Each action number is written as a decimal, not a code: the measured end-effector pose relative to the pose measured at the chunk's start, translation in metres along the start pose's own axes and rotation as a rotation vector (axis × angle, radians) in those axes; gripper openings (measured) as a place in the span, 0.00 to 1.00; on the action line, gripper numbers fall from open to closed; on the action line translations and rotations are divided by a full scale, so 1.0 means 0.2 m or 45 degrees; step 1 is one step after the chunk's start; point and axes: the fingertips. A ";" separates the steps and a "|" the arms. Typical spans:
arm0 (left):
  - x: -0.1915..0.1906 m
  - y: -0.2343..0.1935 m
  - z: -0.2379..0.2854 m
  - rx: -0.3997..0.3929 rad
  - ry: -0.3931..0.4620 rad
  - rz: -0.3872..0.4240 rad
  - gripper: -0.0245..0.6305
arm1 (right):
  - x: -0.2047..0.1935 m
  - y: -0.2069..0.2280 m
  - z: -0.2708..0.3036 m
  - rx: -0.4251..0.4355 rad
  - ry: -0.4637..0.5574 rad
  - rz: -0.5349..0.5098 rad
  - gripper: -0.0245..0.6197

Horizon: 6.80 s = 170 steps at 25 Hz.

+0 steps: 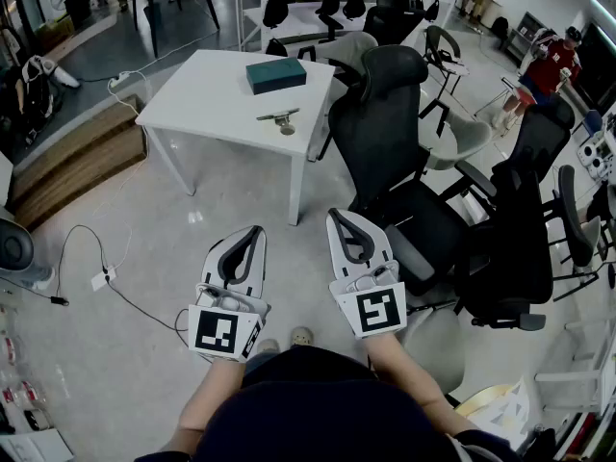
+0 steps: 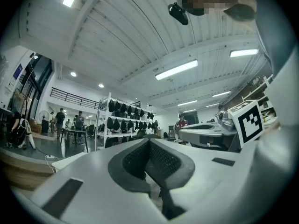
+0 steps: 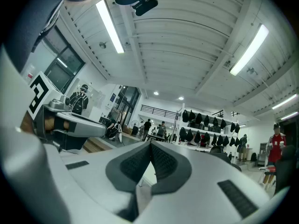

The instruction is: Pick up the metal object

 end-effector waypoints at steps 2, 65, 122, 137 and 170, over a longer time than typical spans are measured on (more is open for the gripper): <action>-0.01 0.02 0.03 0.002 0.004 0.003 0.08 | -0.01 0.03 0.00 0.005 0.010 0.005 0.08; -0.33 -1.72 1.89 -0.062 -0.227 -0.106 0.08 | -1.72 0.10 2.23 0.545 -0.707 -0.462 0.26; -0.47 -2.14 2.50 -0.003 -0.372 -0.190 0.08 | -2.25 0.06 2.64 0.962 -0.798 -1.028 0.08; -0.30 -2.05 2.62 -0.131 -0.260 -0.137 0.08 | -1.49 0.61 2.88 0.256 -0.551 -0.666 0.08; 0.28 -1.89 2.75 -0.128 0.017 -0.041 0.08 | -0.98 1.23 2.74 -0.269 -0.153 0.230 0.08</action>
Point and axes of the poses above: the fingertips, and each gripper's own axes: z forward along the fingers, y to its right, x out of its top, and after that the axes turned 13 degrees about -z, right-handed
